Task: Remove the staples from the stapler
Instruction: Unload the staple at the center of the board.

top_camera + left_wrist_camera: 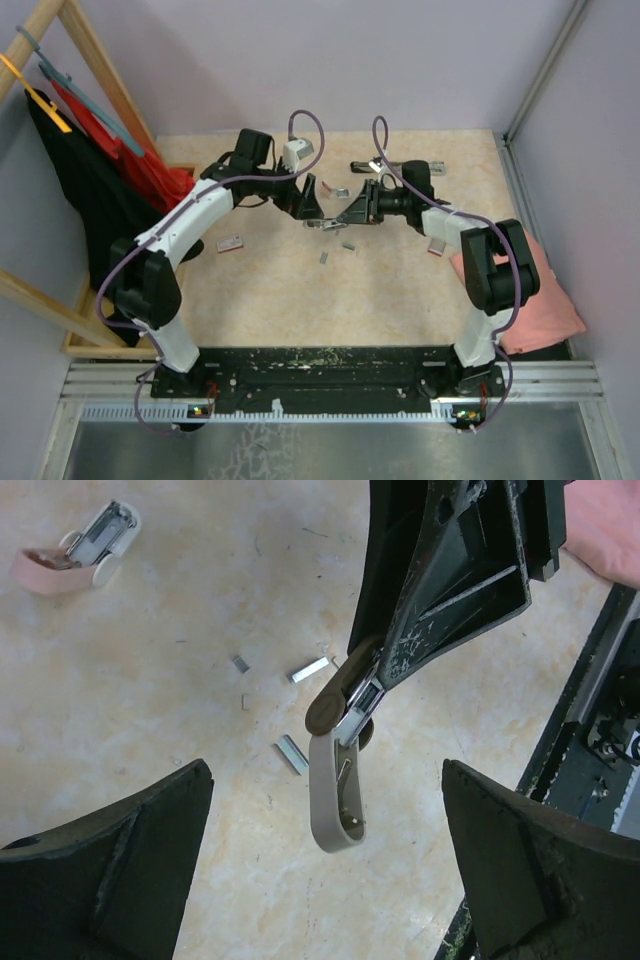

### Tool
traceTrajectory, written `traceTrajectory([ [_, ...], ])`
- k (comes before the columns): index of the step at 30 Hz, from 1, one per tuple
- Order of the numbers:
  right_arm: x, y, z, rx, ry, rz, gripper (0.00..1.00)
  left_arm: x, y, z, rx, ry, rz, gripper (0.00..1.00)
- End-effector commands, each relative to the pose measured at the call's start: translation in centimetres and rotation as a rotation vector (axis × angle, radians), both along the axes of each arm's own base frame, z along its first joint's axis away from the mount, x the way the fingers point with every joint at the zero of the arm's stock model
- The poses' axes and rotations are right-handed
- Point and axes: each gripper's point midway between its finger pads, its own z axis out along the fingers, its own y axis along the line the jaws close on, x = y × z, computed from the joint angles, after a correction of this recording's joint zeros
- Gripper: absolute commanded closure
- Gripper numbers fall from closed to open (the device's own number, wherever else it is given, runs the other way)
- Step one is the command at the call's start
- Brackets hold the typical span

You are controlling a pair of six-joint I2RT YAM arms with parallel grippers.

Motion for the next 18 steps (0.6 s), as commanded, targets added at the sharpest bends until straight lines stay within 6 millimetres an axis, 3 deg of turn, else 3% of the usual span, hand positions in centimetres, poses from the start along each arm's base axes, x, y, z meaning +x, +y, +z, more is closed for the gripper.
traceTrajectory([
  [1,-0.3,0.3,4.0,0.058,-0.131,0.047,0.75,-0.2,-1.3,-0.9,-0.03,0.045,-0.091,0.0],
  [18,-0.7,0.4,4.6,0.062,-0.193,0.087,0.76,-0.8,-3.0,-3.0,-0.08,0.18,-0.205,0.01],
])
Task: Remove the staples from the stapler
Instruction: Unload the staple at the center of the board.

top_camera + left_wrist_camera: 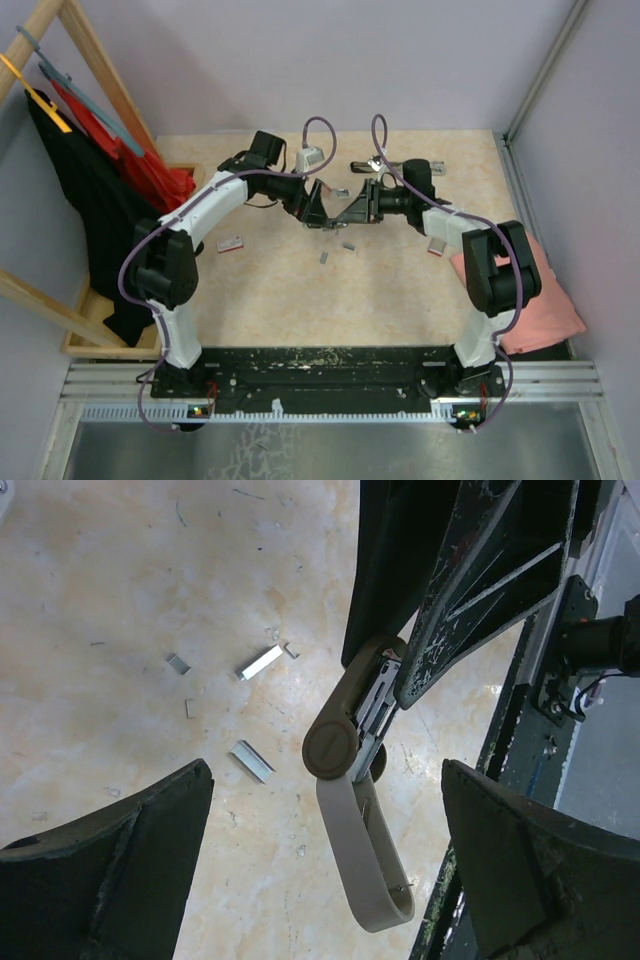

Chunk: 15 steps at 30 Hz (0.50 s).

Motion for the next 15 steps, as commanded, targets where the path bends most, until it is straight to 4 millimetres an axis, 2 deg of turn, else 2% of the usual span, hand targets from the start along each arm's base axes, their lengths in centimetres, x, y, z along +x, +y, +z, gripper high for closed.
traceTrajectory([
  [1,-0.08,0.22,3.66,0.038,-0.154,0.037,0.76,-0.48,-0.66,-0.03,-0.035,0.042,-0.059,0.02],
  [15,-0.38,0.48,3.89,0.034,-0.179,0.053,0.76,-0.87,-1.1,-0.81,-0.051,0.086,-0.085,0.29],
])
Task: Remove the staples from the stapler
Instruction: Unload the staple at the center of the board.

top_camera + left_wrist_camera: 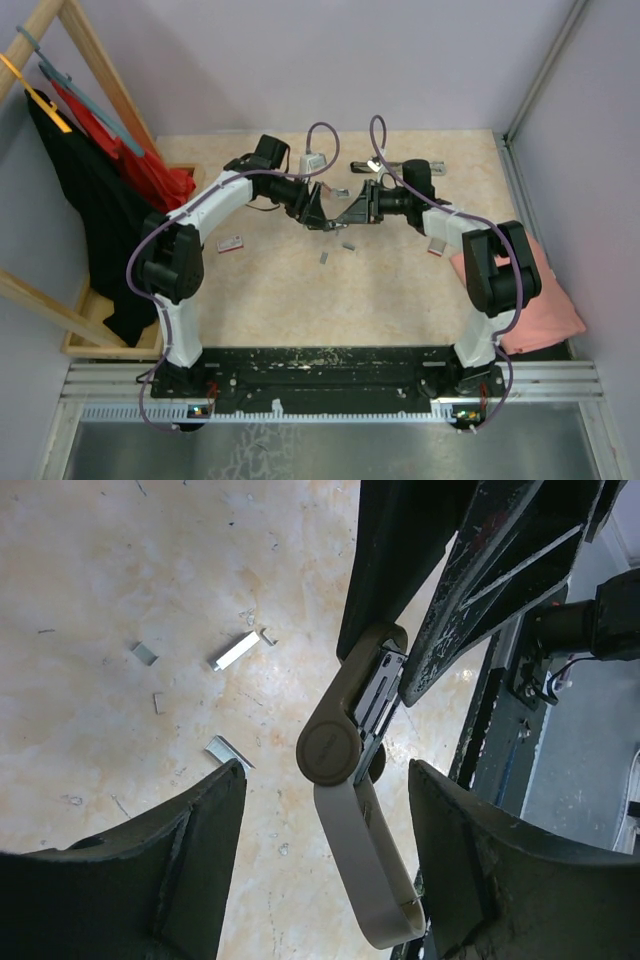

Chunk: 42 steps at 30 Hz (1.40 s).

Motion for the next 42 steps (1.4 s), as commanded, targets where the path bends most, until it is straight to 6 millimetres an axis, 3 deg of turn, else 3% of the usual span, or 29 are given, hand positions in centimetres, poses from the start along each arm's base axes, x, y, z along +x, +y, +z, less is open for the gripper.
traceTrajectory([
  [1,-0.3,0.6,4.0,0.045,-0.146,0.045,0.76,-0.1,-0.5,0.7,-0.034,-0.002,-0.035,0.31],
  [5,-0.5,0.7,4.1,0.048,-0.151,0.054,0.76,-0.2,-0.7,0.7,-0.045,0.009,-0.042,0.38],
  [12,-0.8,0.9,4.3,0.053,-0.161,0.066,0.76,-0.3,-0.7,0.6,-0.052,0.023,-0.048,0.39],
  [16,-1.0,1.1,4.4,0.053,-0.168,0.072,0.76,-0.4,-0.8,0.7,-0.052,0.026,-0.047,0.47],
  [32,-1.0,1.2,4.3,0.049,-0.17,0.076,0.75,-0.7,-1.0,1.2,-0.074,0.034,-0.054,0.95],
  [34,-1.0,1.2,4.4,0.05,-0.169,0.076,0.68,-0.6,-1.0,1.3,-0.072,0.025,-0.05,0.99],
  [42,-0.2,0.3,5.0,0.046,-0.178,0.055,0.37,0.0,-0.2,1.2,-0.029,-0.027,-0.015,1.0],
])
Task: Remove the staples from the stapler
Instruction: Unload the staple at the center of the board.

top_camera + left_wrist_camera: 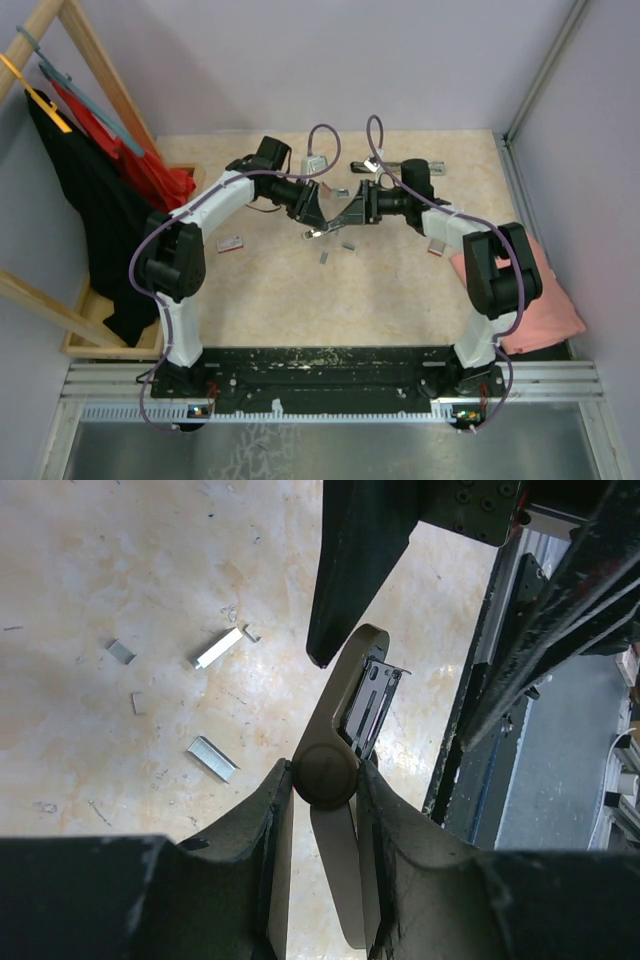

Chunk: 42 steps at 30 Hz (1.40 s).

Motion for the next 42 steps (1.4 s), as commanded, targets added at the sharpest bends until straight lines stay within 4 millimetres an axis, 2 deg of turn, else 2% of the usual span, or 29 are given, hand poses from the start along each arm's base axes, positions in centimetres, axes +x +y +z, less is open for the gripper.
traceTrajectory([
  [1,0.7,-0.4,4.5,0.039,-0.147,0.007,0.34,0.7,0.3,1.2,0.002,-0.083,0.013,1.0],
  [5,1.5,-1.6,4.5,0.001,-0.173,-0.036,0.27,1.2,0.9,0.5,0.045,-0.119,0.037,1.0],
  [9,3.0,-3.1,3.6,-0.079,-0.205,-0.105,0.22,2.0,1.8,-0.6,0.107,-0.179,0.071,0.99],
  [10,3.4,-3.4,3.3,-0.096,-0.212,-0.123,0.22,2.4,2.2,-0.9,0.127,-0.204,0.086,1.0],
  [12,3.8,-4.4,4.2,-0.111,-0.247,-0.161,0.21,3.2,2.9,-1.5,0.17,-0.262,0.12,1.0],
  [15,4.5,-5.3,3.9,-0.129,-0.244,-0.197,0.2,4.6,4.3,-2.2,0.24,-0.36,0.177,0.99],
  [21,4.8,-5.7,3.7,-0.135,-0.244,-0.212,0.19,7.4,7.1,-3.6,0.384,-0.567,0.288,1.0],
  [26,4.8,-5.7,3.6,-0.138,-0.249,-0.212,0.18,8.5,8.1,-3.9,0.483,-0.748,0.337,1.0],
  [35,4.8,-5.8,3.6,-0.135,-0.253,-0.21,0.17,8.1,8.3,-3.6,0.622,-1.077,0.383,1.0],
  [36,4.8,-5.8,3.6,-0.135,-0.254,-0.21,0.17,8.1,8.2,-3.0,0.625,-1.132,0.403,1.0],
  [42,4.7,-5.9,3.8,-0.13,-0.256,-0.211,0.16,6.4,8.1,-2.0,0.682,-1.365,0.455,1.0],
])
